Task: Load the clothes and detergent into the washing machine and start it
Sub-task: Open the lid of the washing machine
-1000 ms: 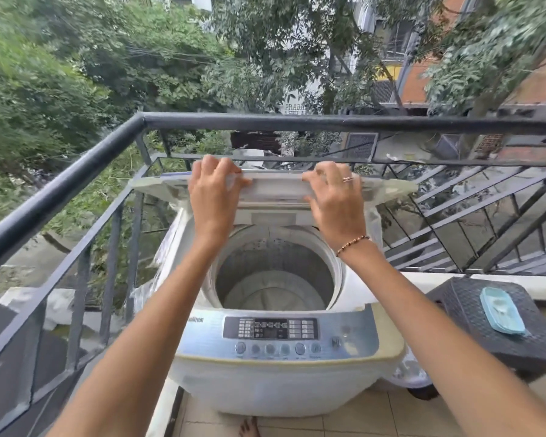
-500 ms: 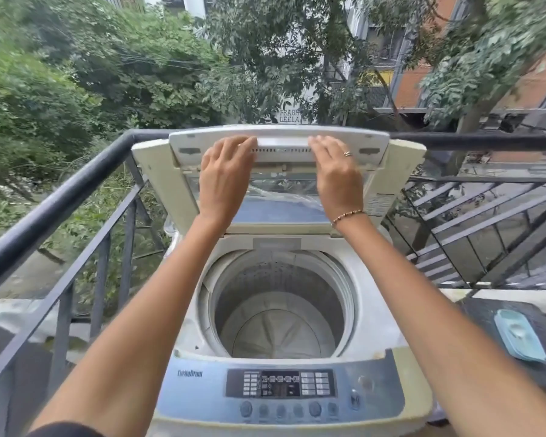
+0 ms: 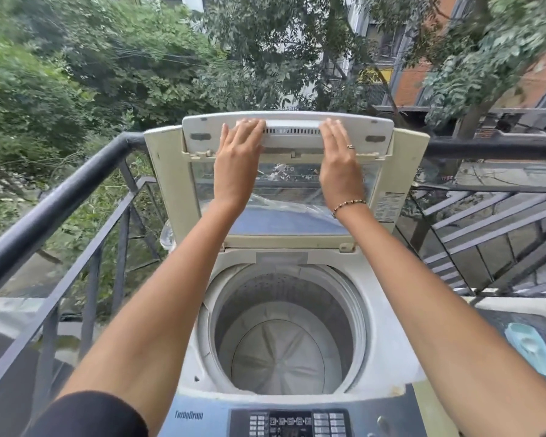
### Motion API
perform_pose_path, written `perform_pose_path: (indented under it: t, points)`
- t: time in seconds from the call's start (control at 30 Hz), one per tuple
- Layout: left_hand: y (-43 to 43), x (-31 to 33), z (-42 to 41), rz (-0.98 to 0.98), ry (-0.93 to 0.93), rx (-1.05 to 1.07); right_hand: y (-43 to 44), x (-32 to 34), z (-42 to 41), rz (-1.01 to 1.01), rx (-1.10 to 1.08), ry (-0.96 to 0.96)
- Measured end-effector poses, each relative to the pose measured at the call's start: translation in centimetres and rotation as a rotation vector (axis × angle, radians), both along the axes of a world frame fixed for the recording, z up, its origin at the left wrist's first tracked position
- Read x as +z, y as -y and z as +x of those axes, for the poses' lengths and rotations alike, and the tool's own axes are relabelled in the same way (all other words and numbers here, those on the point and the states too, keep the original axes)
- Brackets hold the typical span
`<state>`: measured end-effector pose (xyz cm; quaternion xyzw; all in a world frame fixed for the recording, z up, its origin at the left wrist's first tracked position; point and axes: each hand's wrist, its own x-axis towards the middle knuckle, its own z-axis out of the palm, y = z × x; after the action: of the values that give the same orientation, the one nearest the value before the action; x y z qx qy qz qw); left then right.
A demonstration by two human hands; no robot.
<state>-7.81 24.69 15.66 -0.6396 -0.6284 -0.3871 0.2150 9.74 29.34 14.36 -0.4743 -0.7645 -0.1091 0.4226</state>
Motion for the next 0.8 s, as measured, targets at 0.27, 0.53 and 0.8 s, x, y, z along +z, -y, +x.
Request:
perform_pose_path:
  t: [0.27,0.53,0.8]
  points:
    - [-1.5,-0.5,-0.6,-0.033,-0.051,0.045,-0.8,-0.1,-0.6,-0.048,-0.026,0.041]
    - [-0.2,-0.3,-0.4,-0.062,-0.051,0.011,0.2,0.0,-0.3,-0.078,-0.029,0.088]
    - [1.6,-1.5,0.5,-0.179,-0.036,-0.008,1.5,0.4,0.6,-0.125,-0.007,0.181]
